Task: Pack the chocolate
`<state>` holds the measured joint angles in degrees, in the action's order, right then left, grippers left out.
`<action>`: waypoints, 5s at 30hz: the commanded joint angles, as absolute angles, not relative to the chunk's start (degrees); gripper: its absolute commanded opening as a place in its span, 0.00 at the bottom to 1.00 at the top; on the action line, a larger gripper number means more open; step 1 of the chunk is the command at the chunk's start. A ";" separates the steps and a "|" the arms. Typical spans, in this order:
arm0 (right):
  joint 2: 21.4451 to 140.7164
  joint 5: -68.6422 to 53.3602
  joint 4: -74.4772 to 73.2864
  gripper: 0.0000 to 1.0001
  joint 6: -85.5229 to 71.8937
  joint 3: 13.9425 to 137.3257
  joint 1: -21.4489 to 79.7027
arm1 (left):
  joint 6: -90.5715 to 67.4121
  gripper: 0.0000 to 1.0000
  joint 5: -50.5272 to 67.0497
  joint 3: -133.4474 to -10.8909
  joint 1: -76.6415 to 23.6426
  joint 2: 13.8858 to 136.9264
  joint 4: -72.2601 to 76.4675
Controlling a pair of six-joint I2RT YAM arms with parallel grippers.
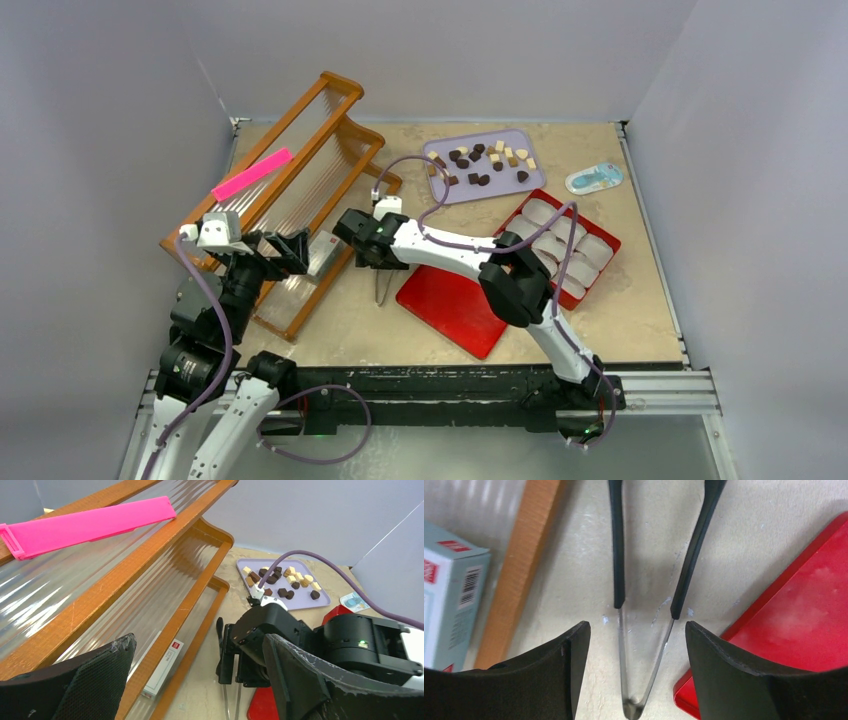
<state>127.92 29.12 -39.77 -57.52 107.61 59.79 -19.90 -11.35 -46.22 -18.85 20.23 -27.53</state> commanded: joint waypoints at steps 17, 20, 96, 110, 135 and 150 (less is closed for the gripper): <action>130.59 30.60 -42.59 0.65 -63.12 108.87 60.32 | -19.51 0.96 -11.94 -46.63 -18.98 20.00 -26.46; 131.44 30.88 -43.04 0.65 -63.43 109.38 60.35 | -19.51 0.96 -11.95 -46.58 -18.98 19.90 -26.46; 73.45 7.17 -4.03 0.38 -13.53 62.57 60.04 | -36.15 0.78 10.39 -54.78 -18.98 58.26 -23.01; 72.90 9.74 -7.18 0.38 -15.73 65.78 60.09 | -34.85 0.73 11.46 -50.91 -18.98 58.74 -23.40; 79.89 11.77 -17.04 0.39 -11.68 70.25 47.82 | -23.07 0.91 15.52 -54.92 -18.98 47.29 -22.27; 98.05 15.36 -18.98 0.40 -5.72 81.34 33.55 | -19.86 1.00 9.58 -48.83 -18.98 36.23 -19.79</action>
<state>96.38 15.68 -18.31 -7.01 76.07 36.23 -21.34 11.99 -49.47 -18.90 38.20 -22.09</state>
